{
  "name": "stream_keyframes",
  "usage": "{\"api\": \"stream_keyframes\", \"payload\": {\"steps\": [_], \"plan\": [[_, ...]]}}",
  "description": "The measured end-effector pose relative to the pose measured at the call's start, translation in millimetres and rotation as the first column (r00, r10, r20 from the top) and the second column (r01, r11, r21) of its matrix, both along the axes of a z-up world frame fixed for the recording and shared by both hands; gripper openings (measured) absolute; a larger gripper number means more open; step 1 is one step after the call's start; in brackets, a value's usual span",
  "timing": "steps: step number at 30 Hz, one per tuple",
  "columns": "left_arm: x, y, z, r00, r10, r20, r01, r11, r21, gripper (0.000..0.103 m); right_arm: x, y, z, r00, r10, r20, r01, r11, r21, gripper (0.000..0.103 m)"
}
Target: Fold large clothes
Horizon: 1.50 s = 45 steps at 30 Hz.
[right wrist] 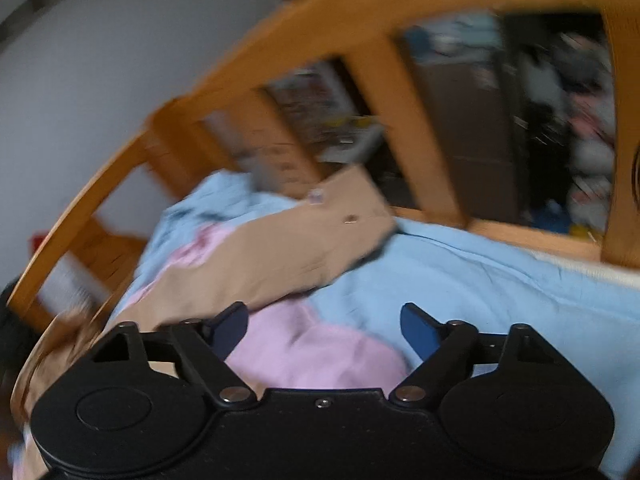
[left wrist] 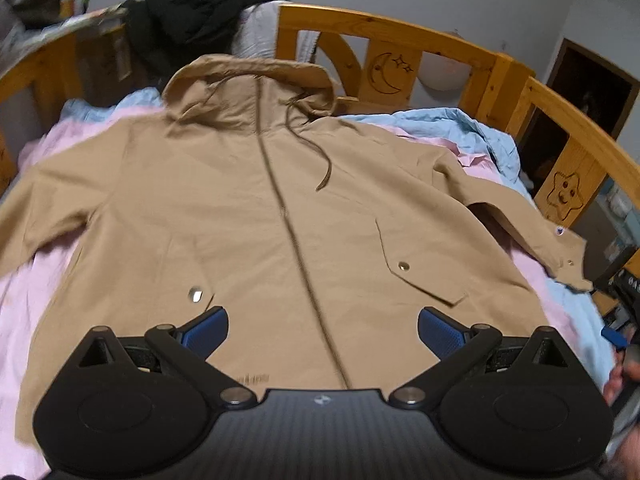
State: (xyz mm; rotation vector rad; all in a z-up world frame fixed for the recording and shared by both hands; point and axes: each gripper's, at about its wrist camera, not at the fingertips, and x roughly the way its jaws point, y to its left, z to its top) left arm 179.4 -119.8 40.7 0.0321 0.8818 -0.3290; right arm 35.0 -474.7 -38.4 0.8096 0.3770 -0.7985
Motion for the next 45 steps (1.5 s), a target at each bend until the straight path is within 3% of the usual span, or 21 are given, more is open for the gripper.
{"api": "stream_keyframes", "payload": {"steps": [4,9,12,15,16,18,20,25,30,32,34,37,40,44,45], "plan": [[26,-23,-7,0.999,-0.046,0.017,0.046,0.998,0.05,0.103,24,-30,-28,0.993,-0.117,0.02,0.116,0.992,0.059,0.076],[58,-23,-7,0.999,-0.043,0.025,0.043,0.999,0.002,0.103,47,-65,-56,0.96,-0.28,0.015,0.275,0.952,0.136,0.074],[77,-19,-2,0.999,-0.032,0.026,0.032,0.999,0.0,0.103,60,-79,-67,0.94,-0.34,0.01,0.335,0.93,0.151,0.065],[91,-16,5,0.999,-0.023,0.032,0.022,1.0,0.017,0.103,70,-84,-71,0.933,-0.359,0.028,0.352,0.925,0.145,0.039],[95,-16,9,0.999,-0.022,0.034,0.021,0.999,0.024,0.103,71,-85,-73,0.931,-0.364,0.029,0.355,0.922,0.157,0.02],[99,-16,21,0.999,-0.029,0.035,0.028,0.999,0.036,0.103,71,-84,-72,0.923,-0.382,0.036,0.372,0.914,0.158,0.009],[101,-14,33,0.998,-0.052,0.032,0.051,0.998,0.029,0.103,72,-74,-62,0.931,-0.361,0.048,0.355,0.93,0.098,0.002],[108,-8,73,0.995,-0.095,0.021,0.096,0.995,-0.029,0.103,87,-35,-10,0.972,-0.197,0.129,0.217,0.962,-0.164,0.0],[116,-6,112,0.988,-0.153,0.016,0.154,0.983,-0.098,0.103,114,14,44,0.972,0.066,0.225,0.026,0.923,-0.385,0.0],[121,-4,124,0.987,-0.157,0.019,0.158,0.978,-0.137,0.103,127,37,64,0.946,0.215,0.242,-0.079,0.878,-0.472,0.0],[131,-2,130,0.989,-0.146,0.019,0.147,0.971,-0.19,0.103,138,62,77,0.901,0.367,0.233,-0.189,0.814,-0.549,0.0],[149,-1,122,0.989,-0.146,0.028,0.148,0.95,-0.276,0.103,149,103,87,0.811,0.556,0.184,-0.332,0.696,-0.637,0.0],[179,-4,96,0.984,-0.176,0.015,0.168,0.908,-0.384,0.103,158,139,87,0.702,0.696,0.151,-0.456,0.602,-0.656,0.0],[227,0,37,0.964,-0.189,-0.188,0.058,0.837,-0.544,0.102,169,186,72,0.575,0.81,0.112,-0.606,0.514,-0.608,0.0],[234,2,24,0.956,-0.189,-0.225,0.03,0.824,-0.566,0.102,171,195,67,0.556,0.825,0.099,-0.628,0.495,-0.6,0.0]]}}
